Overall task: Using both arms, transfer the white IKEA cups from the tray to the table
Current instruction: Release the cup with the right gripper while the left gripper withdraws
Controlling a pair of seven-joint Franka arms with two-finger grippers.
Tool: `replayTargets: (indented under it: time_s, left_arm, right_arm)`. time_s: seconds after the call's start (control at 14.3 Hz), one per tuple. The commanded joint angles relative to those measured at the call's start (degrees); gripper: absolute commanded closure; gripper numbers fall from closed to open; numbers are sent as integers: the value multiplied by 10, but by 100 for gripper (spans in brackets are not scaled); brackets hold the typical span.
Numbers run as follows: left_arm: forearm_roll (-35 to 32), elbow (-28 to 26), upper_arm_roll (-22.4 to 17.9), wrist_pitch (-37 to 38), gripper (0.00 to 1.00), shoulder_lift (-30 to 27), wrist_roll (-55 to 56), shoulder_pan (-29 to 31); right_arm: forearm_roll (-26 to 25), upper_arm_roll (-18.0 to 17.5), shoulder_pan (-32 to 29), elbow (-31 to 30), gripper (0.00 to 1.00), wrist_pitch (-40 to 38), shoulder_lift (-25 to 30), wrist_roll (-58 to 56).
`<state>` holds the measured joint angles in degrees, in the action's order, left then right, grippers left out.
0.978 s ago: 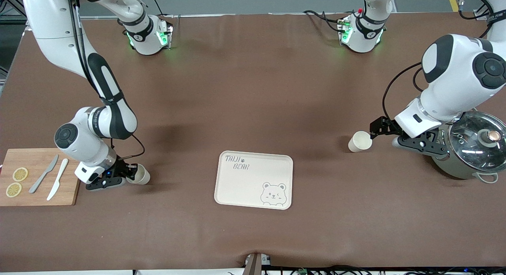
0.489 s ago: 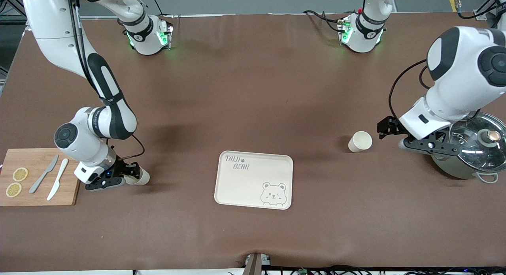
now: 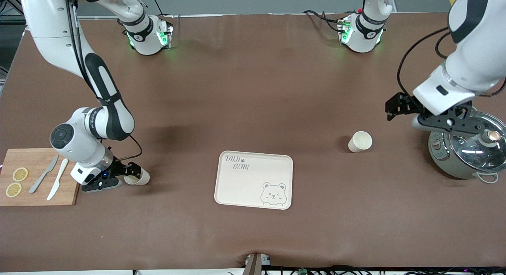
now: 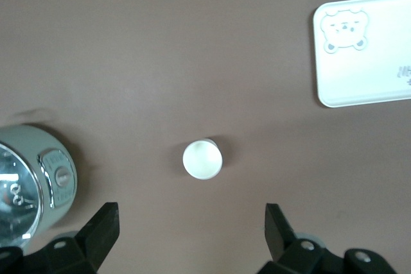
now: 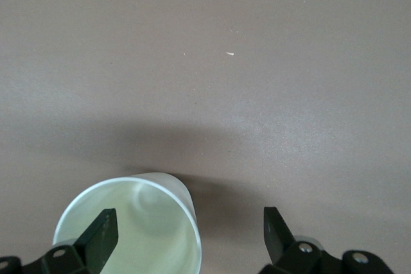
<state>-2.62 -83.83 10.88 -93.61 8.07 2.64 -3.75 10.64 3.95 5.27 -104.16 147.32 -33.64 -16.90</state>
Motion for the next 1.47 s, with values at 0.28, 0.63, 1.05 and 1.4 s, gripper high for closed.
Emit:
replayTargets:
  time_s: [0.28,0.63,1.05,1.4]
  left_arm:
    - [14,12,-10,50,0,-18,12,-20]
    - [8,11,-9,50,0,-15,-3,-23]
    - [57,9,-14,50,0,-7,11,-19]
    - [53,8,-14,50,0,12,13,-18]
  right_arm:
    - [6,10,-26,204,0,-313,16,5]
    - [-4,66,-24,363,0,-588,43,9]
    - [-25,112,-24,405,0,-746,142,8]
    - [-97,105,-17,325,0,-769,241,22]
